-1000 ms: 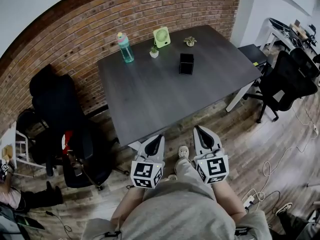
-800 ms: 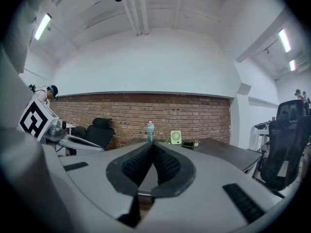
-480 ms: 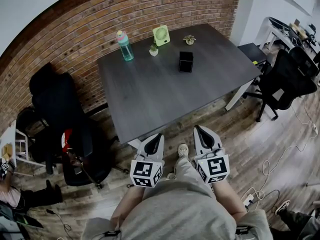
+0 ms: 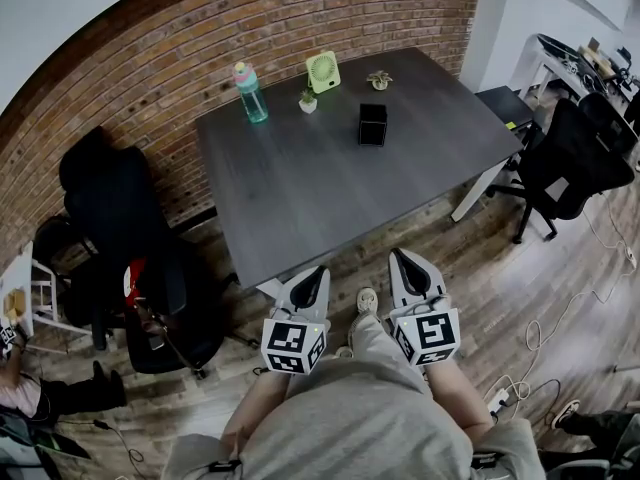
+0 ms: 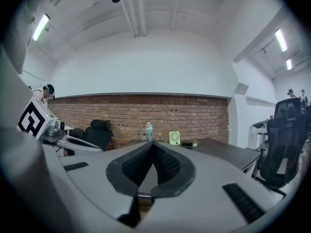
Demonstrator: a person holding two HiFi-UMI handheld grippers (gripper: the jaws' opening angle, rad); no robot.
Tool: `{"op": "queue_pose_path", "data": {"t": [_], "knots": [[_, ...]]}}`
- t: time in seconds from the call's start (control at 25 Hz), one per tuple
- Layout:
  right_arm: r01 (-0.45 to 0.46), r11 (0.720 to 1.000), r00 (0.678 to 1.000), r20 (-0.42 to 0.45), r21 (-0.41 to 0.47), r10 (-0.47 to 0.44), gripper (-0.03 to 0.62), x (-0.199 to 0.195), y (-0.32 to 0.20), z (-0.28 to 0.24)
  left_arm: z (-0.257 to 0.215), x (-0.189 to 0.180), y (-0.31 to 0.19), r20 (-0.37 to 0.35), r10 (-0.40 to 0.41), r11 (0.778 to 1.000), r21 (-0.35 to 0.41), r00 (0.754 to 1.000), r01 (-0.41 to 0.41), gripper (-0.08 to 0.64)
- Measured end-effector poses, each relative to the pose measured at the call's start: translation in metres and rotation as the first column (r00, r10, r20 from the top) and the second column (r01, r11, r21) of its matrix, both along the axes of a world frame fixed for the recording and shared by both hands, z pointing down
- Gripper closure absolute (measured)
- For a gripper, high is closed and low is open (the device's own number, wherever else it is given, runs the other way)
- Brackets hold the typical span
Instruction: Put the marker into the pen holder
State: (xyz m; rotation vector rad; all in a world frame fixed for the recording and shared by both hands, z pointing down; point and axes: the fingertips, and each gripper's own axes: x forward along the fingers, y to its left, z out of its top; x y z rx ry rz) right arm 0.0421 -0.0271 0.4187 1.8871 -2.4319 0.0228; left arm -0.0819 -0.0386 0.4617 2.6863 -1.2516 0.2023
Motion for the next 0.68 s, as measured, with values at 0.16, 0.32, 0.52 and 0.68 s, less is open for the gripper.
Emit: {"op": "queue_pose_path", "data": {"t": [0.16,0.32,0.52,0.68], "knots": [[-0.002,1.0,1.0,0.003,0.001,0.002,0.591,0.0,-0.002,0.0,0.0,0.0,-0.001,-0.001,0.001,1.0,-0.001,1.0,-0.001,0.543],[-0.005,1.0,1.0,0.007,0.001,0.005,0.591,0.001,-0.003,0.001,0.001,0.001,-0.002,-0.001,0.003,1.0,-0.003,1.0,-0.003,0.543],[-0.007,1.0,1.0,0.012,-0.001,0.007,0.591,0.004,-0.007,0.002,0.001,0.003,-0.005,0.001,0.003,1.0,-0.004,1.0,-0.003,0.543],[-0.007,1.0,1.0,0.017,0.0,0.007,0.591,0.004,-0.011,0.003,0.003,0.003,-0.008,0.001,0.003,1.0,-0.006,1.0,-0.003,0.543]]}}
